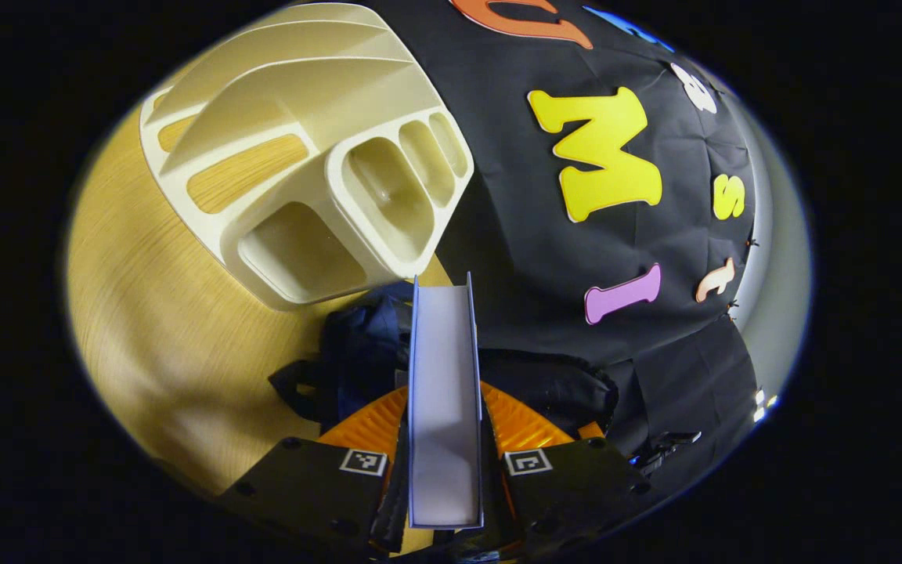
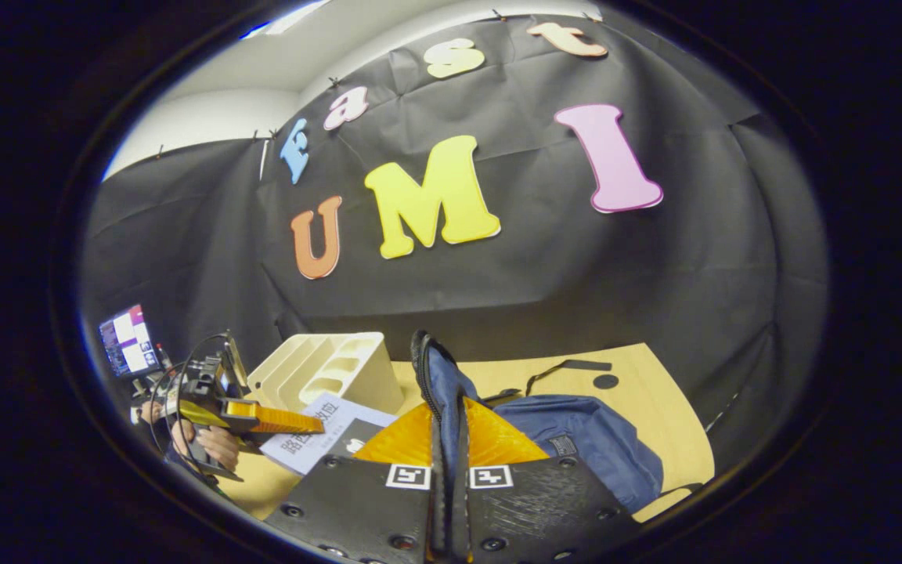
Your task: Open the schoolbag, grab two books from the bookshelf and put them into the schoolbag.
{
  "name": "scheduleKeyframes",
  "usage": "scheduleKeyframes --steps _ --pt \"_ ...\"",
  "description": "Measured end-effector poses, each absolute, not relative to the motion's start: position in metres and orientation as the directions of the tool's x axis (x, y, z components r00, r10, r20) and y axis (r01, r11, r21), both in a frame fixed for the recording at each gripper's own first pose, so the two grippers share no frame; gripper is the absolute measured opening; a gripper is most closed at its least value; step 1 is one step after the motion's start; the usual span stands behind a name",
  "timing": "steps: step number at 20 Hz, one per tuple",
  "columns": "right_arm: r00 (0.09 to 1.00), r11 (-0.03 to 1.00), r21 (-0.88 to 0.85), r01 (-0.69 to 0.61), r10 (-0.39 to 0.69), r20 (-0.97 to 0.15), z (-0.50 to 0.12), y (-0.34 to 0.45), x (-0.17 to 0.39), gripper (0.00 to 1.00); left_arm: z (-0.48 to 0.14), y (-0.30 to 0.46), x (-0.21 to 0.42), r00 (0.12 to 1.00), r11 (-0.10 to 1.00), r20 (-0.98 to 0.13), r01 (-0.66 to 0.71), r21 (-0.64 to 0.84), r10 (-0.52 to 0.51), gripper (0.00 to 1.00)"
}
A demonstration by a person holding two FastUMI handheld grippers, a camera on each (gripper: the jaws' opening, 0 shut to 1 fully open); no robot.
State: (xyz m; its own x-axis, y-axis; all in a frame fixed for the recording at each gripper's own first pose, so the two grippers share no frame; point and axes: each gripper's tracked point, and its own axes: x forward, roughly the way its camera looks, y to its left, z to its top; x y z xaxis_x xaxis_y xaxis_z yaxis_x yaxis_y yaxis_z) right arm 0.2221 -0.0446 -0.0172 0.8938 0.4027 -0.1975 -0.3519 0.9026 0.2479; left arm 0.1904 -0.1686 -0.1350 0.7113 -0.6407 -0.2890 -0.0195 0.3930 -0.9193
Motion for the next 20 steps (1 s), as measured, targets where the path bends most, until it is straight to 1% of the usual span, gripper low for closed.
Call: scheduleKeyframes --steps 4,8,12,14,16,19,20 --pt "0.891 0.897 0.238 -0.373 0.417 -0.177 -0.012 -0.05 0.221 0.03 -0.14 -0.186 0.194 0.747 0.515 -0.32 0.035 -0.857 -0.583 0.41" --pt "0.894 0.89 0.253 -0.378 0.422 -0.149 -0.005 -0.056 0.217 0.04 -0.14 -0.209 0.202 0.786 0.595 -0.325 0.068 -0.801 -0.526 0.41" --pt "0.892 0.881 0.275 -0.385 0.432 -0.135 0.0 -0.059 0.217 0.03 -0.153 -0.246 0.21 0.789 0.602 -0.317 0.082 -0.794 -0.526 0.43" --pt "0.89 0.879 0.272 -0.391 0.437 -0.133 0.0 -0.057 0.217 0.03 -0.159 -0.269 0.214 0.773 0.604 -0.318 0.104 -0.79 -0.549 0.45" --pt "0.885 0.877 0.263 -0.402 0.446 -0.133 0.001 -0.054 0.215 0.04 -0.166 -0.288 0.217 0.765 0.582 -0.317 0.092 -0.808 -0.56 0.46" --pt "0.887 0.878 0.259 -0.401 0.443 -0.129 0.0 -0.058 0.214 0.03 -0.176 -0.309 0.223 0.766 0.591 -0.324 0.089 -0.802 -0.555 0.51" --pt "0.886 0.876 0.265 -0.403 0.447 -0.127 -0.001 -0.058 0.215 0.03 -0.178 -0.315 0.224 0.764 0.589 -0.327 0.085 -0.804 -0.557 0.51"
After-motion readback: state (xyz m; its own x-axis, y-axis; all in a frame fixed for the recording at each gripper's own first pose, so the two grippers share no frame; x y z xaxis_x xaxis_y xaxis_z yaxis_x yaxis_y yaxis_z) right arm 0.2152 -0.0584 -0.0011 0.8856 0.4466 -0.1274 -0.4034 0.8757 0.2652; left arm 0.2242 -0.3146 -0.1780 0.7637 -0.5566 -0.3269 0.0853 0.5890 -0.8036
